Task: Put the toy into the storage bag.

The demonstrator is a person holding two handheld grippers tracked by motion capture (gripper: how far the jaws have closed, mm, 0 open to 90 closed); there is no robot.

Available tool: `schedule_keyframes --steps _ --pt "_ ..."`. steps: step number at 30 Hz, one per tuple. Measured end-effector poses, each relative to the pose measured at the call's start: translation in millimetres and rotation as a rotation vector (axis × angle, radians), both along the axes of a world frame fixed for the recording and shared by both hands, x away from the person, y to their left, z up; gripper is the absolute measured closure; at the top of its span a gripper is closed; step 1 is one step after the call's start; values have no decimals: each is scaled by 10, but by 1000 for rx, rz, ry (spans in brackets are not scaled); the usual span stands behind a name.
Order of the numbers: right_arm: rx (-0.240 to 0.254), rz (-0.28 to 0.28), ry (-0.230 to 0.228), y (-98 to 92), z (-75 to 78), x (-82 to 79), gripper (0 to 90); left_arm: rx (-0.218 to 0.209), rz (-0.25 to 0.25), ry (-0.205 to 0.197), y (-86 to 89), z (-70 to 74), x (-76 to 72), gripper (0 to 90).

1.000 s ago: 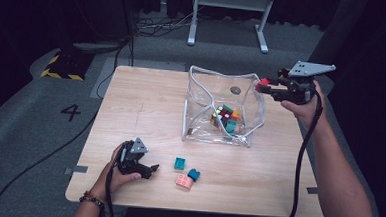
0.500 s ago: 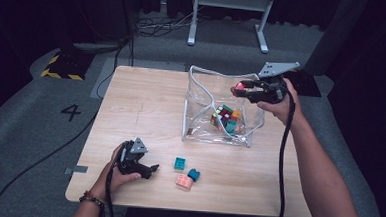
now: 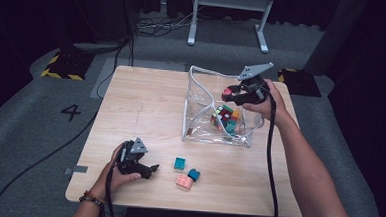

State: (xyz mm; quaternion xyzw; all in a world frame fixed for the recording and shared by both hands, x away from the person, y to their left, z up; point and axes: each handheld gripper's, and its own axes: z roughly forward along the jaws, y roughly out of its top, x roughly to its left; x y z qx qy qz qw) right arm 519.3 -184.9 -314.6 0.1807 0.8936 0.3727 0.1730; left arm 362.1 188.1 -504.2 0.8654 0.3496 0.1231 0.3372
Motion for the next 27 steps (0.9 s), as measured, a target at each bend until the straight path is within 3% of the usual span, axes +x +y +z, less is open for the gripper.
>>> schedule_keyframes --steps 2,7,8,11,24,27 --pt "-23 -4 15 22 -32 17 592 0 0 0 0 0 0 86" --pt "-151 -2 22 32 -110 64 592 -1 0 1 0 0 0 86" --pt "-171 13 12 27 -122 73 592 0 0 0 0 0 0 86" --pt "-207 -15 -5 4 -141 65 592 0 0 0 0 0 0 86" --pt "-275 3 67 -392 -197 70 591 -3 0 3 -1 -1 -1 86" --pt "-256 -4 81 -495 -207 75 591 0 1 0 0 0 0 86"
